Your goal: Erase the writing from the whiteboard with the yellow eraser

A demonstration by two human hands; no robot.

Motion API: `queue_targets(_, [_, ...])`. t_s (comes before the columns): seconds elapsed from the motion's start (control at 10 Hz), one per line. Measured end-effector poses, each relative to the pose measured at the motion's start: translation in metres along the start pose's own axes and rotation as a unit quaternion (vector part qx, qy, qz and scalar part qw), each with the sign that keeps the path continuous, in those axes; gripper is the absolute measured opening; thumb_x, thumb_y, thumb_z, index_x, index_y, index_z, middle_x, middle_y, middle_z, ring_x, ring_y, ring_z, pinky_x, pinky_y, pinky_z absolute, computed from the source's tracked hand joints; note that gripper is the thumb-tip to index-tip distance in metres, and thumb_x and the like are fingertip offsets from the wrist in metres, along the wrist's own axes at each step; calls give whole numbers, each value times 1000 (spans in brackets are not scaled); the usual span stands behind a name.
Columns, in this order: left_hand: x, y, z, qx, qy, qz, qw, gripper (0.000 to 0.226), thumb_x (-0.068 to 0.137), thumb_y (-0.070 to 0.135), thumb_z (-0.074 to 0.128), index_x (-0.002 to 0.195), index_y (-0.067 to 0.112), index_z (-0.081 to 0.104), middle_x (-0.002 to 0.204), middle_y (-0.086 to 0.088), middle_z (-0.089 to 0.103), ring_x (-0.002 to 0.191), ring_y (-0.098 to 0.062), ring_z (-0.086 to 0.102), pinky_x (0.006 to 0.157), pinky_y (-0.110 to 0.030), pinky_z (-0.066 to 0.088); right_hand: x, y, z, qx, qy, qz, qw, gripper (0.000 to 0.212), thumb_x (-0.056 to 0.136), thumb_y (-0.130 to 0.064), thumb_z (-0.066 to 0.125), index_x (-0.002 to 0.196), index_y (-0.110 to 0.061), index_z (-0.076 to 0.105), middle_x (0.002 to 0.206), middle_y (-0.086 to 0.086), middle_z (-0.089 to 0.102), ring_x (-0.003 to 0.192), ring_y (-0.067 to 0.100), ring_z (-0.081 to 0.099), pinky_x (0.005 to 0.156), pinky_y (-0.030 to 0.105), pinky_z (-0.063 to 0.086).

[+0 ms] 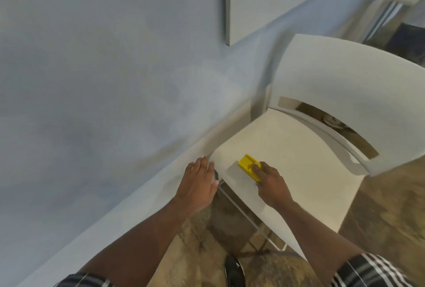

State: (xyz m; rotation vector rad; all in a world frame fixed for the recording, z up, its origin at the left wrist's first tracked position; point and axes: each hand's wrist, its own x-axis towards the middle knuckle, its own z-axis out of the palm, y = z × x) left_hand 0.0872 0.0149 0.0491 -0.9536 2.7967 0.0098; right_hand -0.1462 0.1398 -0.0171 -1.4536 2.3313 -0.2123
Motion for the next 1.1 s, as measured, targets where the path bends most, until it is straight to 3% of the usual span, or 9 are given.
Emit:
queue_targets(0.3, [31, 11, 22, -9, -40, 14, 999, 67, 107, 48, 25, 161, 7, 21, 169, -20, 16, 155, -36, 22, 126, -49, 24, 29, 26, 8, 6, -40, 45, 998, 60, 105, -16, 46, 162, -23, 30, 172, 10, 20, 153, 35, 29, 125, 39, 31])
queue_targets(0.6, [17, 2, 34, -20, -42, 3, 999, 66, 105, 48, 33, 155, 5, 37, 163, -23, 32, 149, -39, 36, 121, -52, 35, 45, 28, 10, 15, -35, 50, 998, 57, 108, -16, 42, 163, -18, 26, 170, 13, 23, 153, 36, 30, 127, 39, 26])
queue_targets(0.8, [7, -1, 40, -31, -44, -5, 999, 67, 106, 50, 30, 158, 8, 32, 167, -21, 25, 153, -38, 28, 124, -52, 29, 42, 27, 14, 13, -55, 67, 996, 61, 109, -16, 41, 165, -18, 18, 173, 12, 14, 158, 36, 21, 131, 41, 19])
queue_targets(0.9, [1, -1, 40, -41, -44, -12, 998, 67, 106, 49, 30, 158, 7, 31, 167, -21, 24, 153, -39, 28, 125, -52, 28, 46, 26, 9, 12, -59, 77, 995, 66, 106, -15, 46, 165, -17, 18, 173, 14, 12, 158, 35, 20, 129, 43, 23])
queue_targets(1.0, [-3, -2, 39, -46, -46, -24, 998, 67, 106, 49, 30, 159, 7, 30, 167, -21, 22, 154, -38, 26, 126, -52, 26, 43, 13, 7, 32, -37, 81, 995, 69, 105, -20, 51, 165, -14, 17, 173, 15, 9, 160, 35, 15, 129, 46, 21])
queue_targets(1.1, [-11, 2, 38, -44, -25, -46, 998, 67, 106, 50, 34, 158, 9, 33, 167, -20, 25, 154, -39, 27, 125, -52, 26, 36, -15, 6, 144, 0, 57, 988, 66, 107, -26, 54, 163, -9, 24, 173, 15, 13, 161, 32, 14, 131, 41, 14])
